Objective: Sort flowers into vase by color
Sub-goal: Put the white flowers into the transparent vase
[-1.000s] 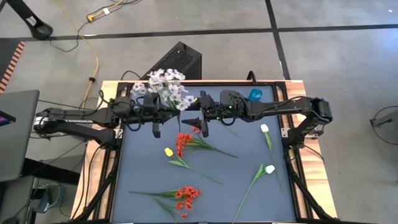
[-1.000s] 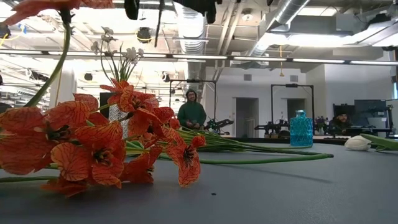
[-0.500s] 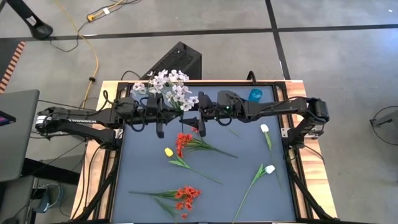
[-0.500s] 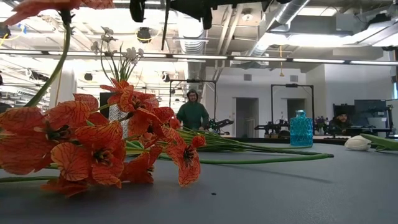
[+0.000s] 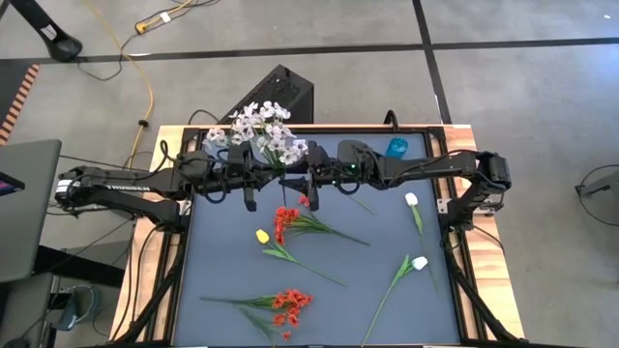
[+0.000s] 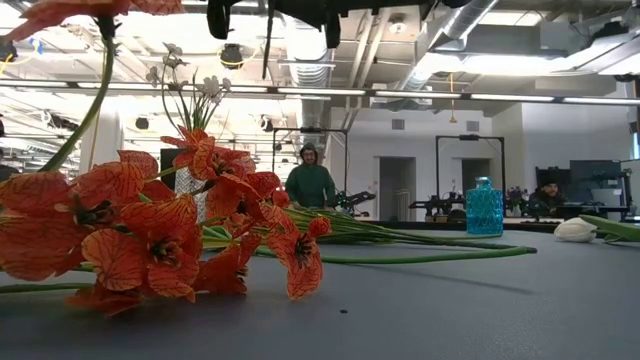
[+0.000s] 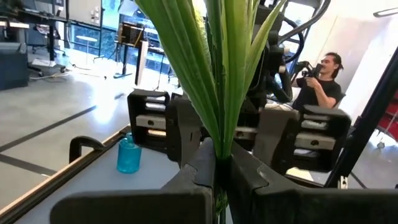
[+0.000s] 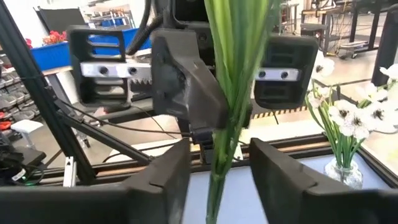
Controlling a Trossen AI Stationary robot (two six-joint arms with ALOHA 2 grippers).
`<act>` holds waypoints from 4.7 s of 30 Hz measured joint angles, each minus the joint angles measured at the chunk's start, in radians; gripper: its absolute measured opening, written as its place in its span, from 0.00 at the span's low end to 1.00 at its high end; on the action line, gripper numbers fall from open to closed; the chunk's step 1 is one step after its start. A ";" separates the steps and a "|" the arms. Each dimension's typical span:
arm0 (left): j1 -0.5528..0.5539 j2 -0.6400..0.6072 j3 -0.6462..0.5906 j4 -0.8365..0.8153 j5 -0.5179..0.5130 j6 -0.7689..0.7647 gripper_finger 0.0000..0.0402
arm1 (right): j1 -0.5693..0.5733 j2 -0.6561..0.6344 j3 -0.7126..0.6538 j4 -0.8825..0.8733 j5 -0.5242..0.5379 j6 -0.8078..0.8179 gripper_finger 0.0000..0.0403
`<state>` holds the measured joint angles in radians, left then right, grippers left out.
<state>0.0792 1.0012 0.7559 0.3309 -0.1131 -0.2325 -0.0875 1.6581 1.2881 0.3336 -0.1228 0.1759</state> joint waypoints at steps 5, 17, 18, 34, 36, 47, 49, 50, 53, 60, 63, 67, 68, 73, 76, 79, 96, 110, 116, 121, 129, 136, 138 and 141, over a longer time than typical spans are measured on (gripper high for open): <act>0.000 0.000 0.000 0.000 0.000 -0.001 0.00 | 0.000 0.000 0.000 0.000 0.021 0.000 0.23; 0.000 -0.024 0.000 -0.020 0.009 0.042 0.13 | -0.018 -0.010 0.000 0.002 0.016 0.023 0.09; 0.000 -0.037 0.000 -0.041 0.013 0.051 0.16 | -0.024 -0.011 0.000 0.012 0.014 0.025 0.08; 0.000 -0.420 0.000 -0.710 -0.094 -0.221 0.43 | -0.251 0.118 -0.077 0.608 0.024 0.237 0.07; 0.000 -0.425 0.000 -0.797 -0.105 -0.301 0.43 | -0.275 0.214 -0.056 0.682 0.034 0.274 0.07; -0.001 -0.386 0.000 -0.880 -0.015 -0.419 0.43 | -0.326 0.564 0.309 0.669 0.018 0.324 0.07; -0.001 -0.379 0.000 -0.879 -0.015 -0.422 0.43 | -0.326 0.599 0.373 0.632 0.000 0.324 0.07; -0.001 -0.378 0.000 -0.880 -0.016 -0.427 0.43 | -0.326 0.617 0.403 0.611 -0.011 0.323 0.07; -0.001 -0.372 0.000 -0.880 -0.014 -0.439 0.43 | -0.325 0.657 0.479 0.536 -0.042 0.306 0.07; -0.001 -0.366 0.000 -0.882 0.004 -0.462 0.43 | -0.302 0.671 0.557 0.406 -0.054 0.153 0.06; -0.001 -0.364 0.000 -0.882 0.000 -0.471 0.43 | -0.294 0.671 0.557 0.404 -0.053 0.122 0.06; -0.001 -0.359 0.000 -0.883 -0.005 -0.473 0.43 | -0.285 0.671 0.557 0.375 -0.007 0.114 0.06; -0.001 -0.359 0.000 -0.883 -0.007 -0.479 0.43 | -0.284 0.671 0.557 0.368 0.019 0.105 0.06; -0.001 -0.347 0.000 -0.883 -0.025 -0.495 0.43 | -0.273 0.671 0.557 0.382 0.100 0.077 0.06; -0.001 -0.334 0.000 -0.883 -0.026 -0.495 0.43 | -0.272 0.671 0.557 0.376 0.100 0.090 0.06; -0.001 -0.313 0.000 -0.882 -0.026 -0.495 0.43 | -0.273 0.671 0.557 0.368 0.100 0.093 0.06; -0.002 -0.257 0.000 -0.863 0.055 -0.496 0.43 | -0.258 0.753 0.568 0.471 0.097 0.139 0.06; -0.002 -0.257 0.000 -0.862 0.055 -0.490 0.43 | -0.224 0.753 0.568 0.352 0.076 -0.001 0.06; -0.002 -0.257 0.000 -0.862 0.055 -0.493 0.43 | -0.226 0.753 0.568 0.308 0.133 -0.001 0.06; -0.002 -0.257 0.000 -0.859 0.055 -0.487 0.43 | -0.226 0.753 0.568 0.302 0.178 0.014 0.06; -0.002 -0.257 0.000 -0.855 0.055 -0.487 0.43 | -0.225 0.822 0.696 0.251 0.178 0.036 0.06; -0.002 -0.257 0.000 -0.854 0.079 -0.490 0.43 | -0.226 0.922 0.881 0.096 0.147 0.036 0.06; -0.002 -0.257 0.000 -0.854 0.080 -0.487 0.43 | -0.231 0.920 0.883 0.100 0.147 0.033 0.06; -0.002 -0.257 0.000 -0.854 0.074 -0.486 0.43 | -0.236 0.921 0.881 0.070 0.147 0.033 0.06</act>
<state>0.0772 0.7437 0.7555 -0.5232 -0.0392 -0.7187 -0.3238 2.5789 2.1691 0.4041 0.0246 0.2089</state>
